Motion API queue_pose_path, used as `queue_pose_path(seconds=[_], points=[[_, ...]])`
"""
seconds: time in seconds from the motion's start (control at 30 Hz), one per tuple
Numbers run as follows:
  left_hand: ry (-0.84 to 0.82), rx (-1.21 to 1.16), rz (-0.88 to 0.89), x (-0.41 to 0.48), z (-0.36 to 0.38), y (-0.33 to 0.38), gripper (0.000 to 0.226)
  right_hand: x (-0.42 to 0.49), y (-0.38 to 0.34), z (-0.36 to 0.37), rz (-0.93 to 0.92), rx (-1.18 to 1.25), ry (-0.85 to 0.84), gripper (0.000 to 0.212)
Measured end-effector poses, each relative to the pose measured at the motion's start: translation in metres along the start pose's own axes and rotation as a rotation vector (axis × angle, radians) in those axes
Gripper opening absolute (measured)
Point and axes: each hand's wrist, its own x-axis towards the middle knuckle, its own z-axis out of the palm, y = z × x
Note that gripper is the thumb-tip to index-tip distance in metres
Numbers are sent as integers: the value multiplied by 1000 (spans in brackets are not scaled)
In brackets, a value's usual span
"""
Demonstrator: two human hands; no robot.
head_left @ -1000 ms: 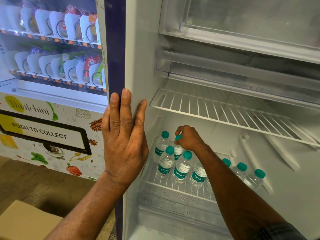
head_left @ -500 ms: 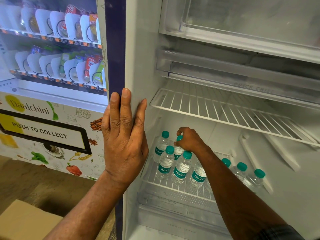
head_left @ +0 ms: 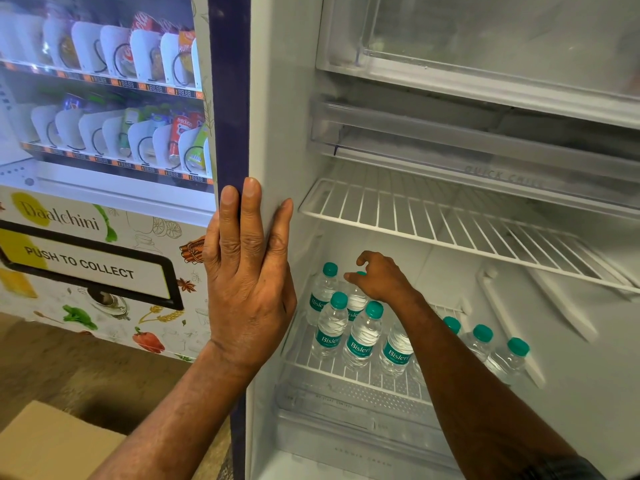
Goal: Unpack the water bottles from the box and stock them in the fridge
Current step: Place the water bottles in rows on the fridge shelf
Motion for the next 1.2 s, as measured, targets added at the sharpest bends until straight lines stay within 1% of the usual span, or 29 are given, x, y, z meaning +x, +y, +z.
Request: queue_pose_path(seconds=[0.4, 0.6, 0.77, 0.9, 1.07, 1.2], points=[[13, -14, 10, 0, -1, 1, 55, -5, -2, -4, 22, 18, 1, 45], [25, -20, 10, 0, 0, 1, 54, -8, 0, -4, 41, 34, 22, 46], [11, -10, 5, -1, -1, 1, 54, -13, -2, -10, 45, 81, 140, 44], [3, 4, 7, -1, -1, 0, 55, -27, -13, -17, 51, 202, 310, 39], [-27, 9, -3, -2, -1, 1, 64, -64, -30, -10, -74, 256, 509, 37], [-76, -16, -59, -2, -9, 8, 73, -102, -36, 5, -146, 312, 576, 34]])
